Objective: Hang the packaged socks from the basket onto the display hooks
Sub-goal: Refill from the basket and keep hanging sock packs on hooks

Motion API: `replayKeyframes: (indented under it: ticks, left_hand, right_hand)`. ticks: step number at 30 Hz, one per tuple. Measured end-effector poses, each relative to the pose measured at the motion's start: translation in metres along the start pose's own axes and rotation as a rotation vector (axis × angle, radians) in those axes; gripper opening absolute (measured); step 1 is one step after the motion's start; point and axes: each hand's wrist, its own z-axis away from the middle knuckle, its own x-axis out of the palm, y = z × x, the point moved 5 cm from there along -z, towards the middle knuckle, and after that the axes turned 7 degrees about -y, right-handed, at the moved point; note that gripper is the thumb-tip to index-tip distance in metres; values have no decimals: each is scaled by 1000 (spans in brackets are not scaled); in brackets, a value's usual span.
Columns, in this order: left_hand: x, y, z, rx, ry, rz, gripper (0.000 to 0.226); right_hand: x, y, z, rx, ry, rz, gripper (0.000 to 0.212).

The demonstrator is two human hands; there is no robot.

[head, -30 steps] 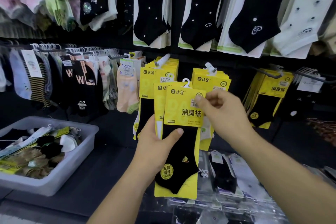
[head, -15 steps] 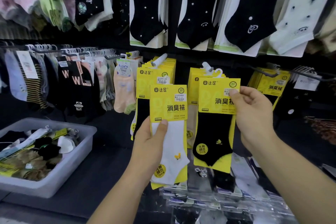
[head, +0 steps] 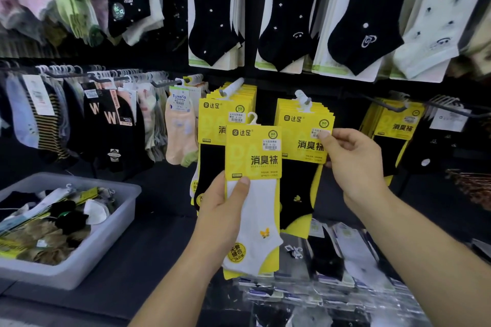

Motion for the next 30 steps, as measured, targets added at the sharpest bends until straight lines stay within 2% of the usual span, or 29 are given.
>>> replayKeyframes:
  ticks: [5, 10, 14, 21, 26, 30]
  left_hand:
    - [7, -3, 3, 37, -27, -109, 22]
    - [27, 1, 4, 58, -112, -209, 23]
    - [41, 5, 0, 40, -122, -222, 16]
    - [60, 21, -34, 51, -132, -265, 12]
    - [68, 26, -52, 52, -129, -272, 10]
    - [65, 17, -57, 22, -106, -224, 8]
  right_hand:
    - [-9, -7, 11, -105, 46, 133, 10]
    - [6, -32, 17, -155, -232, 156, 11]
    - [7, -44, 12, -118, -321, 244, 15]
    - [1, -59, -17, -70, -222, 202, 15]
    - [4, -62, -34, -123, -113, 300, 17]
    - [11, -62, -34, -164, -111, 346, 19]
